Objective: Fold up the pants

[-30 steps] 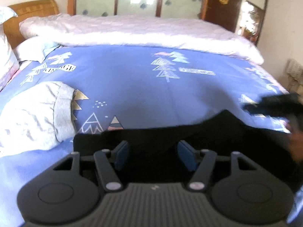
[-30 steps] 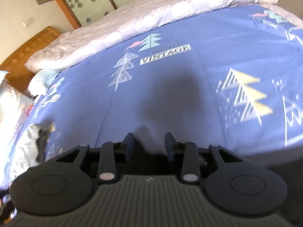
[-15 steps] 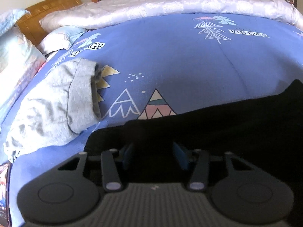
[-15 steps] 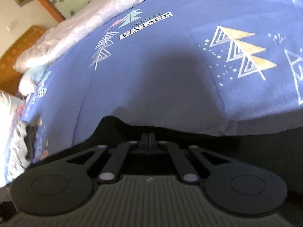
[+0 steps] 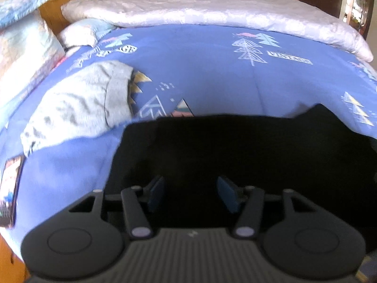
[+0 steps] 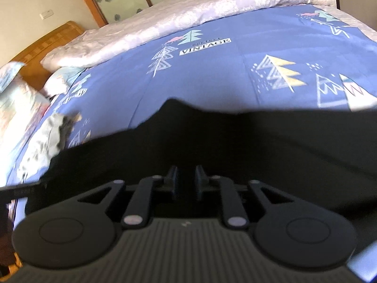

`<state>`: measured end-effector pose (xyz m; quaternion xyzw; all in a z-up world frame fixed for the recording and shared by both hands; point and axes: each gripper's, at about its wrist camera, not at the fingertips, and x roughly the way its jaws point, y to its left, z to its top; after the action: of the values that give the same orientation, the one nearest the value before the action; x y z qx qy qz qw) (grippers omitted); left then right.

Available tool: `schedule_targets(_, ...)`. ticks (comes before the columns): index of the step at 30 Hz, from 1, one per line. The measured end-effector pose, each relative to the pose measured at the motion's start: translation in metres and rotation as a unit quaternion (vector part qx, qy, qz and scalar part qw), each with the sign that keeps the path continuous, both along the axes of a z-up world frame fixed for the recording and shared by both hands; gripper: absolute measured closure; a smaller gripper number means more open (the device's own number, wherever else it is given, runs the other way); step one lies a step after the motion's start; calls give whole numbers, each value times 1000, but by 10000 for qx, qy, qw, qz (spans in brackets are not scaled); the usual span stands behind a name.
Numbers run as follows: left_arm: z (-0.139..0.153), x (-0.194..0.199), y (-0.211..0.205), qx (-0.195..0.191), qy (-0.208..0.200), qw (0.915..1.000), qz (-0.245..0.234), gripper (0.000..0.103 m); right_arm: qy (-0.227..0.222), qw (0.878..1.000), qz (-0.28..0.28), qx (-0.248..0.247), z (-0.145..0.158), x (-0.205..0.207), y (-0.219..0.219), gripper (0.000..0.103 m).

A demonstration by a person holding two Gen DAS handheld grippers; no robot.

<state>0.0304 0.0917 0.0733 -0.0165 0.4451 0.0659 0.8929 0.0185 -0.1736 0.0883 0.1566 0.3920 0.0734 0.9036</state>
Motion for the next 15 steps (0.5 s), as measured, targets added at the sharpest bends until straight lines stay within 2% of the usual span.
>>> schedule_targets(7, 4, -31, -15, -114, 27, 9998, -135, 50, -3, 9999, -168, -28, 0, -49, -8, 82)
schedule_targets(15, 2, -43, -24, 12, 81, 9998, -194, 50, 29, 9996, -291, 25, -6, -69, -15, 81)
